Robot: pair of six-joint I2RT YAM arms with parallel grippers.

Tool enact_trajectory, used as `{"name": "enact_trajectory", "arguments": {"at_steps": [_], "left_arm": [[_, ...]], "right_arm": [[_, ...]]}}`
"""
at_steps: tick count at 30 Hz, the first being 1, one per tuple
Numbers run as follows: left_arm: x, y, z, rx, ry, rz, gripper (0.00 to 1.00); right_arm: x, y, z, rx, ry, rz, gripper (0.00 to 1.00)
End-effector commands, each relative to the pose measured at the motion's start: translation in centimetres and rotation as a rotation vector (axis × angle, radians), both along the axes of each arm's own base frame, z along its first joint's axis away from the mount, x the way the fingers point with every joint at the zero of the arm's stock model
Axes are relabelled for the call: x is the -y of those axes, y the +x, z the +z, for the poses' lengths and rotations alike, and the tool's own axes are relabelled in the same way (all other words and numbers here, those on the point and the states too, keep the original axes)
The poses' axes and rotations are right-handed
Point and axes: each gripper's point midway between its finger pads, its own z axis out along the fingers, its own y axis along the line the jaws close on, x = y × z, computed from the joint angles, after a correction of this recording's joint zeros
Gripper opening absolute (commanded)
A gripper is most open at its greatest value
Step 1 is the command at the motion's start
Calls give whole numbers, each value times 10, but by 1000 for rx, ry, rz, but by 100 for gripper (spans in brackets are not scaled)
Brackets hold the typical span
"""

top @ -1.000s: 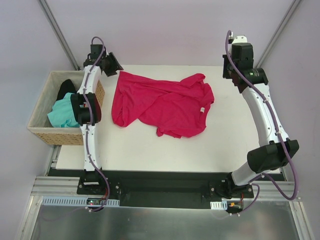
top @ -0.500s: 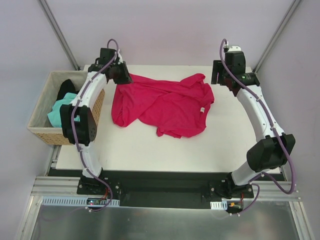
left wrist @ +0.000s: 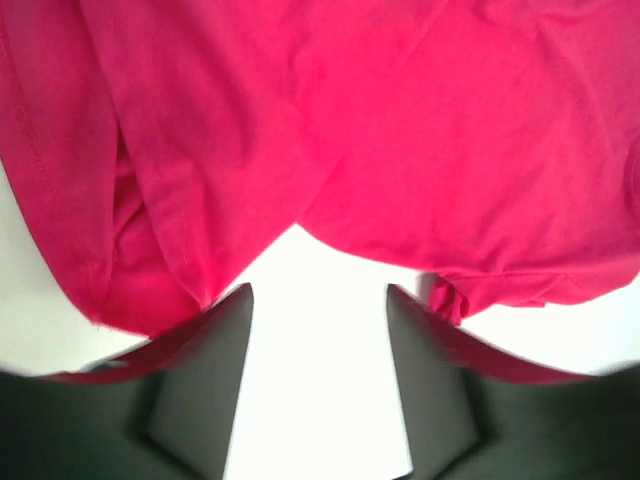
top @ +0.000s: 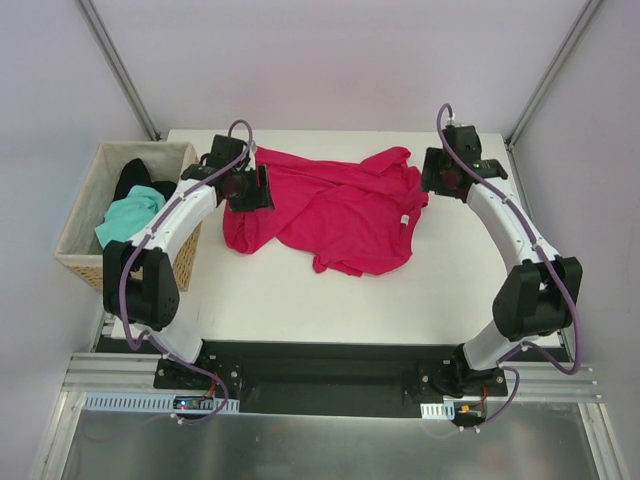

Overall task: Fold and stack the t-shirts
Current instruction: Flatten out the tshirt

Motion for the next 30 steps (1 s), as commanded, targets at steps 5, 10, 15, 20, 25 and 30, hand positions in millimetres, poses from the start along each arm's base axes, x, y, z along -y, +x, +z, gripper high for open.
{"name": "enact_trajectory", "arguments": {"at_steps": [5, 10, 15, 20, 25, 30], "left_arm": [[-17, -22, 18, 77, 45, 25, 97], [-17, -40, 1, 37, 58, 32, 76], [-20, -61, -22, -29, 74, 49, 59], [-27, -73, -37, -65, 97, 78, 54], [-38, -73, -44, -71, 157, 111, 55], [-50, -69, -55, -110, 230, 143, 56]], "right_arm": [[-8, -26, -5, 41, 28, 79, 47], [-7, -40, -22, -16, 3, 71, 35], [-27, -53, -36, -44, -5, 108, 31], [-63, -57, -46, -67, -13, 189, 29], [-111, -57, -46, -75, -3, 276, 28], [-144, -54, -39, -62, 17, 334, 27]]}}
